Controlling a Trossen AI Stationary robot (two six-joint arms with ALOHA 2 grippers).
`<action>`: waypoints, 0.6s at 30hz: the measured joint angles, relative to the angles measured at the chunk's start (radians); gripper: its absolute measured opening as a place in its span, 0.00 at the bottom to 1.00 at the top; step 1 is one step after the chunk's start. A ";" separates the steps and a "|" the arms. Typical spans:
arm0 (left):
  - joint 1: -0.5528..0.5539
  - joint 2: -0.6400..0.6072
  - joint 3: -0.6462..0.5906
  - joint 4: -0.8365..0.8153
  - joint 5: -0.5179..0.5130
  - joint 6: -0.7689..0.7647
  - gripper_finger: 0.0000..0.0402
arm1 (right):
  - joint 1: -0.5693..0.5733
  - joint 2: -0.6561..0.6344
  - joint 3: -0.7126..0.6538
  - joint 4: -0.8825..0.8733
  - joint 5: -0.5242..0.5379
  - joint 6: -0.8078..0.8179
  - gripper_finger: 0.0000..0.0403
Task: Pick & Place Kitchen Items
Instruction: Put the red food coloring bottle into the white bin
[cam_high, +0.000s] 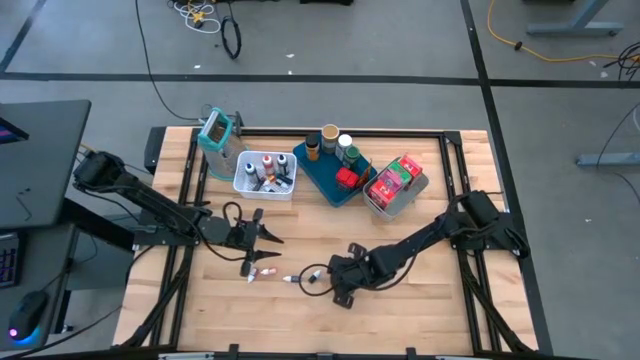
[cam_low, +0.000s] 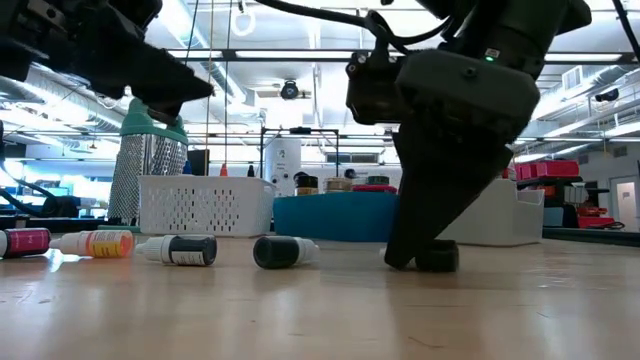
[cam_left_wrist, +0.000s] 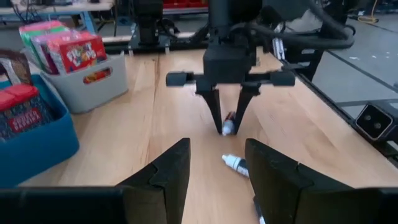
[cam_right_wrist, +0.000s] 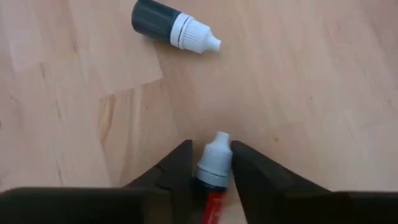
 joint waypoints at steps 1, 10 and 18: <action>0.000 0.000 0.005 0.001 0.000 0.003 0.40 | 0.000 0.000 -0.003 0.001 -0.001 -0.013 0.27; 0.000 0.000 0.051 -0.004 -0.078 -0.019 0.40 | -0.059 -0.021 -0.012 0.052 0.004 -0.091 0.17; -0.002 -0.147 0.092 -0.050 -0.223 0.054 0.40 | -0.215 -0.115 -0.018 0.227 0.085 -0.252 0.17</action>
